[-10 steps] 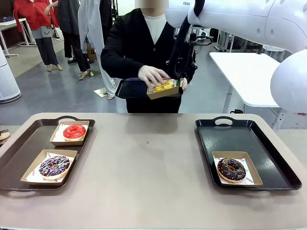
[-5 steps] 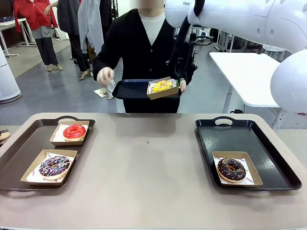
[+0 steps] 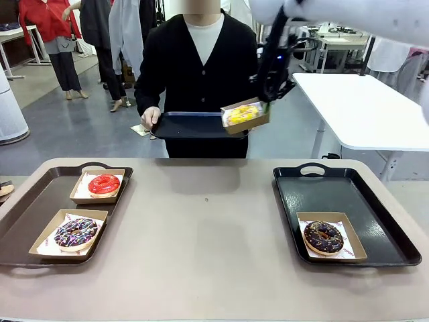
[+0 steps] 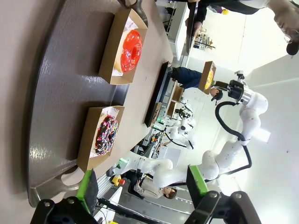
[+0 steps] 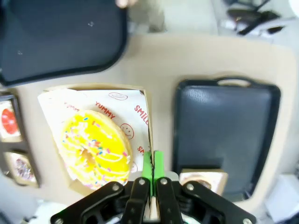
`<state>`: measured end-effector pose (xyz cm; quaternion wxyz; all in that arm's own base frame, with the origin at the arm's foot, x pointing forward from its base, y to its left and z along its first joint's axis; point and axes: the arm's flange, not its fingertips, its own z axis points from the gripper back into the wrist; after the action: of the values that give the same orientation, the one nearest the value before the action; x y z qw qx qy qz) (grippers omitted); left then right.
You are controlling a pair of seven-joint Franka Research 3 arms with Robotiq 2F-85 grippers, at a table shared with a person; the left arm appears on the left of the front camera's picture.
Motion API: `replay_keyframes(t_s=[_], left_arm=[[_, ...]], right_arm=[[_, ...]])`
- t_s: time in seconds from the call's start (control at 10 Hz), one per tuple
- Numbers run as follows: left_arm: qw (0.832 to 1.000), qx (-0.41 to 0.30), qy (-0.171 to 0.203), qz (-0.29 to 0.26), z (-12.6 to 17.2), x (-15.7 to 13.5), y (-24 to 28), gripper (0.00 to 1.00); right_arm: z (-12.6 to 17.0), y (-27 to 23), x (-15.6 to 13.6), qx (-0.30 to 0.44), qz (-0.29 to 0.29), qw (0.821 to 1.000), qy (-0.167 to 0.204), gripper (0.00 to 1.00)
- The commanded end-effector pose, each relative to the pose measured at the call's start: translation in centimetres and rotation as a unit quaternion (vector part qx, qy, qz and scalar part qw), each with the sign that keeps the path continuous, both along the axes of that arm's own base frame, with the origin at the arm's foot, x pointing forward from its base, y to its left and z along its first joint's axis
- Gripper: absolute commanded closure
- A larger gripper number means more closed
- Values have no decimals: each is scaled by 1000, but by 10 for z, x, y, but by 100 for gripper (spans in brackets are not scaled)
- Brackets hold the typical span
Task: Individually package the donuts and arrange them on the tray.
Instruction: Place the picked Paper togo box on the Handle tray.
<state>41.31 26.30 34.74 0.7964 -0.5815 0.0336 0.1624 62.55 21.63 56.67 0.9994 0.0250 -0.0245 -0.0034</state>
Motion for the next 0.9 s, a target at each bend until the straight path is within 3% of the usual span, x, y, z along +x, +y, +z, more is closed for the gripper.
replay_keyframes(t_s=[0.0, 0.4, 0.8], left_arm=[[1000, -3, -1, -1, 2, -1, 0, 0], [1000, -3, -1, -1, 2, -1, 0, 0], [1000, -3, -1, -1, 2, -1, 0, 0]], right_arm=[[-29, -53, -61, 2, -8, 1000, -27, 99], [-84, -119, -87, 30, -51, 998, -38, 99], [-126, -145, -71, 41, -49, 997, -41, 99]])
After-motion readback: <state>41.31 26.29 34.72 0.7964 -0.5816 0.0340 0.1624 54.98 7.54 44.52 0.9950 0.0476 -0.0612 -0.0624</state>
